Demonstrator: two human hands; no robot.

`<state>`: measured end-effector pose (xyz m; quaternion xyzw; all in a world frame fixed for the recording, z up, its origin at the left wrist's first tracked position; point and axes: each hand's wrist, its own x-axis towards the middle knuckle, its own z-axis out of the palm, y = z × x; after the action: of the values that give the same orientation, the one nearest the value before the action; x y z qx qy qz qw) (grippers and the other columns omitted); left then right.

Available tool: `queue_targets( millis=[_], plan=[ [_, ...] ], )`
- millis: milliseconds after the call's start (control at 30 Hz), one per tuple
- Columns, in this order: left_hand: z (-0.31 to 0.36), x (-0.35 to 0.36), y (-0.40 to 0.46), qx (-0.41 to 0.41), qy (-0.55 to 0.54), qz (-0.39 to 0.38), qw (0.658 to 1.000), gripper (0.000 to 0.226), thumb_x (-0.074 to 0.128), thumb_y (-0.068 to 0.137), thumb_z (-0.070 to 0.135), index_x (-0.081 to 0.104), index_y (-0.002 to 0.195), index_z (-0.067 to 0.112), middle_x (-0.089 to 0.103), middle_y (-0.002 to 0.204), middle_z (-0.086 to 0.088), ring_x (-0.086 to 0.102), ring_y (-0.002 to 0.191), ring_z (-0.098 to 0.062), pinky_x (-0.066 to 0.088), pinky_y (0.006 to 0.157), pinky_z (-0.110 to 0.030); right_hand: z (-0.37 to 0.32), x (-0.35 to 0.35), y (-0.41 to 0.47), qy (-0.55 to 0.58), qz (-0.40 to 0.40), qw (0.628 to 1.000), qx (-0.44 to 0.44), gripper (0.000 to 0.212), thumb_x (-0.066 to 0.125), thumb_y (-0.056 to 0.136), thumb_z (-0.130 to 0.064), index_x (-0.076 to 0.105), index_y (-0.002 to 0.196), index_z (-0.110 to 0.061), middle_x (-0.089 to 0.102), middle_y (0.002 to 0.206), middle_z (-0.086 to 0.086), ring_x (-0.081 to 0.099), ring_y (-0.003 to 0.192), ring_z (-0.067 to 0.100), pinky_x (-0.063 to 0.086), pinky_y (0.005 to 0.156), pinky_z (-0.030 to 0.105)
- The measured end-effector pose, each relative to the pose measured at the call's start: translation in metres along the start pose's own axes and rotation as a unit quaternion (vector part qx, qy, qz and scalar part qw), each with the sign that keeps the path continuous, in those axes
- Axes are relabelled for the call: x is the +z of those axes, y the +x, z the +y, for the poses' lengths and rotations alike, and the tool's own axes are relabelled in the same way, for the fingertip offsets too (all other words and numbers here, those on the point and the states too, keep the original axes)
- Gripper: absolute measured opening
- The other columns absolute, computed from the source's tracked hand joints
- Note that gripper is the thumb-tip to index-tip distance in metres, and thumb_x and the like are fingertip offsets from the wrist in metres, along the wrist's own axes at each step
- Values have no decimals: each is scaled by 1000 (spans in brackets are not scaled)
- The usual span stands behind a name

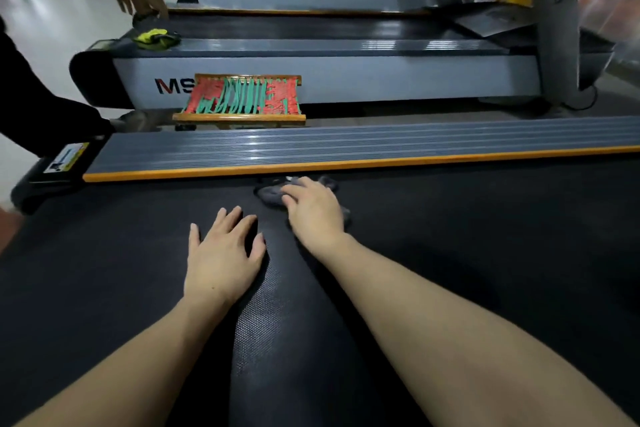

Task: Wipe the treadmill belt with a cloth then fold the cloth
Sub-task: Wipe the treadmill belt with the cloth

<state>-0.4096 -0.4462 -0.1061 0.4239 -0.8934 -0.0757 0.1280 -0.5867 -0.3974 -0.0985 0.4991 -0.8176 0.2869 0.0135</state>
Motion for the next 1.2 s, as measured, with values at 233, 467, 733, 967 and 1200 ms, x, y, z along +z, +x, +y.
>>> queue_targets(
  millis=[233, 467, 733, 967, 1200],
  plan=[
    [3, -4, -2, -5, -5, -12, 1000, 50, 33, 101, 54, 47, 146, 37, 33, 163, 8, 16, 155, -13, 7, 124, -58, 113, -107, -26, -52, 44, 982, 174, 22, 55, 99, -33, 70, 114, -34, 61, 132, -11, 60, 114, 31, 48, 94, 40],
    [6, -8, 0, -2, -5, -23, 1000, 50, 29, 101, 56, 45, 144, 37, 31, 163, 10, 14, 155, -13, 6, 124, -58, 42, -50, -10, -42, 75, 986, 140, 19, 58, 95, -26, 74, 106, -24, 64, 128, -3, 60, 112, 28, 46, 90, 38],
    [1, -6, -2, 2, -6, -14, 1000, 49, 31, 100, 57, 46, 143, 39, 33, 162, 10, 15, 155, -12, 8, 124, -57, 82, -74, -23, -45, 52, 995, 69, 20, 61, 96, -30, 72, 113, -31, 64, 124, -10, 63, 109, 25, 51, 86, 38],
    [6, -5, 0, -1, -5, -17, 1000, 45, 34, 99, 55, 47, 139, 40, 35, 160, 10, 18, 155, -14, 10, 122, -60, 122, -116, -33, -102, 104, 958, 248, 22, 55, 98, -20, 72, 112, -18, 62, 130, 3, 59, 113, 35, 40, 87, 36],
    [1, -3, 1, 3, 2, -9, 1000, 46, 33, 98, 58, 49, 135, 36, 37, 159, 12, 20, 154, -11, 13, 122, -58, 8, -33, -18, -33, -5, 999, 7, 21, 55, 97, -24, 71, 111, -24, 62, 123, 1, 58, 114, 26, 47, 93, 43]
  ],
)
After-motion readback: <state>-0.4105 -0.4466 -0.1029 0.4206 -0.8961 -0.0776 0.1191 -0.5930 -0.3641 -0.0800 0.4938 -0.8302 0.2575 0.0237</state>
